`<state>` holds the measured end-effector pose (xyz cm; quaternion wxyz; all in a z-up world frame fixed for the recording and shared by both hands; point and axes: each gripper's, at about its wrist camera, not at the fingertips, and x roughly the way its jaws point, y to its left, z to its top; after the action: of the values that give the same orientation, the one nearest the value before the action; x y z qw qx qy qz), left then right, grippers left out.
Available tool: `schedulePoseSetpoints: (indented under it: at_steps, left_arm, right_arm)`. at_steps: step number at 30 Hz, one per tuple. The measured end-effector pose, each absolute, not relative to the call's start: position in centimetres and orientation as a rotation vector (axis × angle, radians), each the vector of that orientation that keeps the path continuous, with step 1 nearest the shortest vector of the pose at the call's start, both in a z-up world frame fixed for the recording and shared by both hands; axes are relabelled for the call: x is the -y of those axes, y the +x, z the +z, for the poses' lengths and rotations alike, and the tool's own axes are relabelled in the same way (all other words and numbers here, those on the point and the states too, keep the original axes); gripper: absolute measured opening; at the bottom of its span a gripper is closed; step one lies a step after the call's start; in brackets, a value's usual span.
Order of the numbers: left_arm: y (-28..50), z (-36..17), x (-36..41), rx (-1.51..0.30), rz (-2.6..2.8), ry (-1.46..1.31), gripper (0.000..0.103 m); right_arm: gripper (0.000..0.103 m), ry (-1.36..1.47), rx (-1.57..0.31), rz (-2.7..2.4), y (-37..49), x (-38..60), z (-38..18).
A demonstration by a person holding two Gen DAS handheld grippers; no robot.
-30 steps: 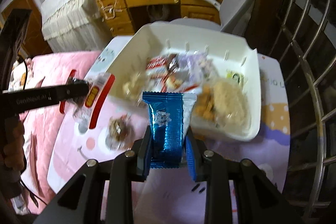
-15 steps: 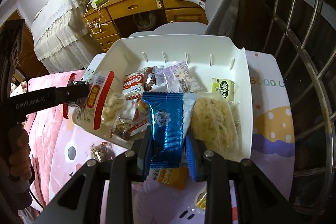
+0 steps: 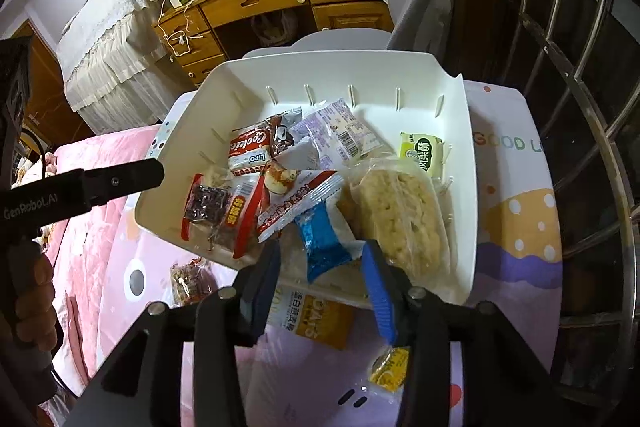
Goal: Organize snacks
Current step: 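Open both grippers to drop the candy and chocolate packet into the tray, then grasp the yellow square cake with the right gripper while the left grasps a small pastry bag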
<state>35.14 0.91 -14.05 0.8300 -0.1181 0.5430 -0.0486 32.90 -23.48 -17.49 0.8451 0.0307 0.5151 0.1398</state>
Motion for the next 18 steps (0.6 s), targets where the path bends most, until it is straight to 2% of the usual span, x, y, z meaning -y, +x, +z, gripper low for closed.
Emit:
schedulePoseSetpoints:
  at_steps: [2,18]
  left_arm:
    - [34.4,-13.6,-0.9,-1.15,-0.098,-0.251,0.08]
    - [26.5,-11.4,-0.7,-1.169,-0.053,-0.232,0.082]
  right_arm:
    - [0.046,0.067,-1.076,0.295,32.3,23.7,-17.0]
    - [0.058,0.053,-1.022,0.231,25.7,27.4,-14.7]
